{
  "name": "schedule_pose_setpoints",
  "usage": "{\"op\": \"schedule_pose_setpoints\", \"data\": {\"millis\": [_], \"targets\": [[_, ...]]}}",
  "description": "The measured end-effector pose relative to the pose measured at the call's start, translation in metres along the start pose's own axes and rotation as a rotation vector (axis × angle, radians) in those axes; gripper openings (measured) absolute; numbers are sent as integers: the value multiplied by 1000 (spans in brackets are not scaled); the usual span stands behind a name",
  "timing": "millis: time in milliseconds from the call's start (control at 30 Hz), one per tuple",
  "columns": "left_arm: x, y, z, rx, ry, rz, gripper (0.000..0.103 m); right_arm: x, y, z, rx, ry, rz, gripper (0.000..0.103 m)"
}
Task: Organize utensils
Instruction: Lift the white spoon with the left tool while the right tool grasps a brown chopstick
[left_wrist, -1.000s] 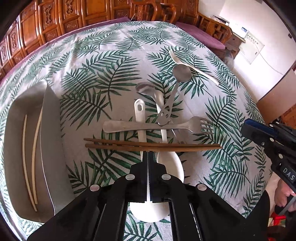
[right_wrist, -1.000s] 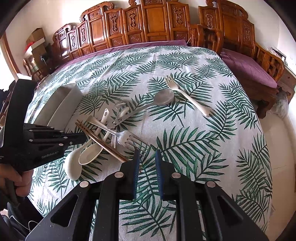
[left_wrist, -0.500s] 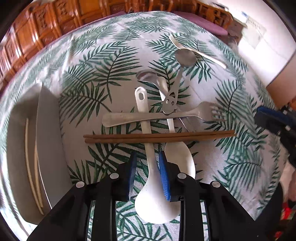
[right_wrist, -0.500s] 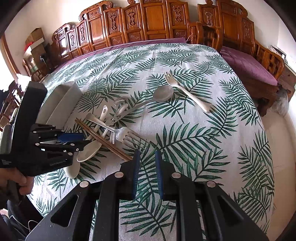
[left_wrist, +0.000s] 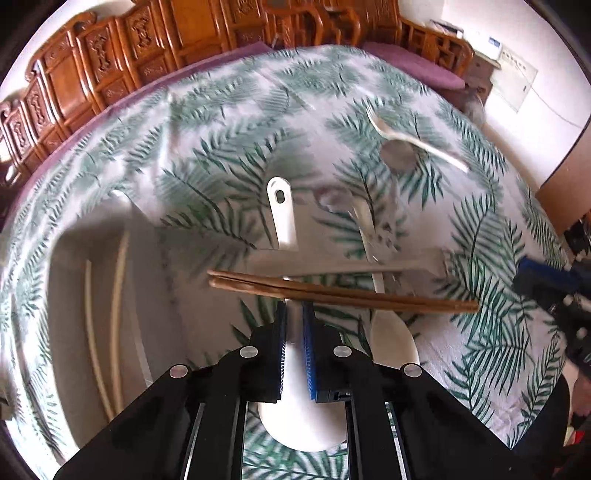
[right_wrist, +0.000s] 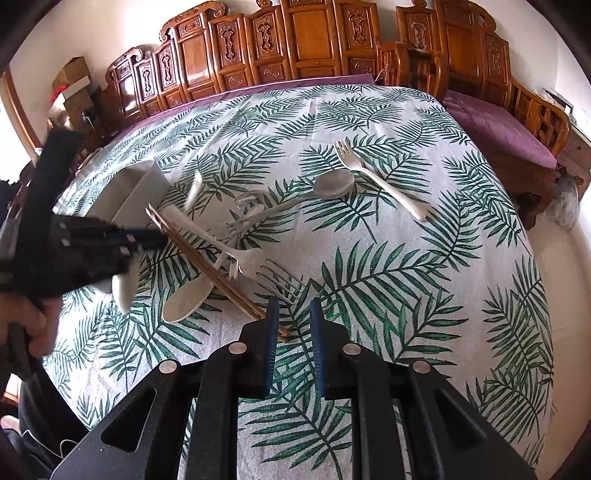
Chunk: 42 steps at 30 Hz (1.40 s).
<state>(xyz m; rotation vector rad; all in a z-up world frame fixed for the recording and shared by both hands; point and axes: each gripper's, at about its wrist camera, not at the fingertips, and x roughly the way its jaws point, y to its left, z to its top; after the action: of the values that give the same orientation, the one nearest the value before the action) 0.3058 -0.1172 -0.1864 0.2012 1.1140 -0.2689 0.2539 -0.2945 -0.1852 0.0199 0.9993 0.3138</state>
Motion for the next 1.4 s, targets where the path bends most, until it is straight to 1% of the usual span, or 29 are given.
{"op": "schedule_pose_setpoints", "data": {"millis": [267,367,467,567,700,967,1133,1333,1400], "targets": [[-37,20,27,-22,-112,30,8,2,11,4,-14,0,14,19],[-51,29,32,-35,-145,35,8,3,12,6,-18,1,15,19],[-64,34,32,-32,-167,25,8,8,13,9,-19,6,19,19],[-72,36,28,-26,-180,12,8,14,18,12,-30,12,24,19],[-80,36,16,-26,-190,-17,8,20,31,15,-52,31,61,19],[-87,35,-12,-34,-188,-69,8,36,58,8,-106,92,118,19],[-91,40,-25,-41,-187,-81,8,50,69,5,-136,138,98,19],[-99,52,-32,-57,-202,-83,8,64,72,1,-159,178,65,18],[-102,58,-34,-68,-210,-82,8,65,71,1,-161,177,50,12]]}}
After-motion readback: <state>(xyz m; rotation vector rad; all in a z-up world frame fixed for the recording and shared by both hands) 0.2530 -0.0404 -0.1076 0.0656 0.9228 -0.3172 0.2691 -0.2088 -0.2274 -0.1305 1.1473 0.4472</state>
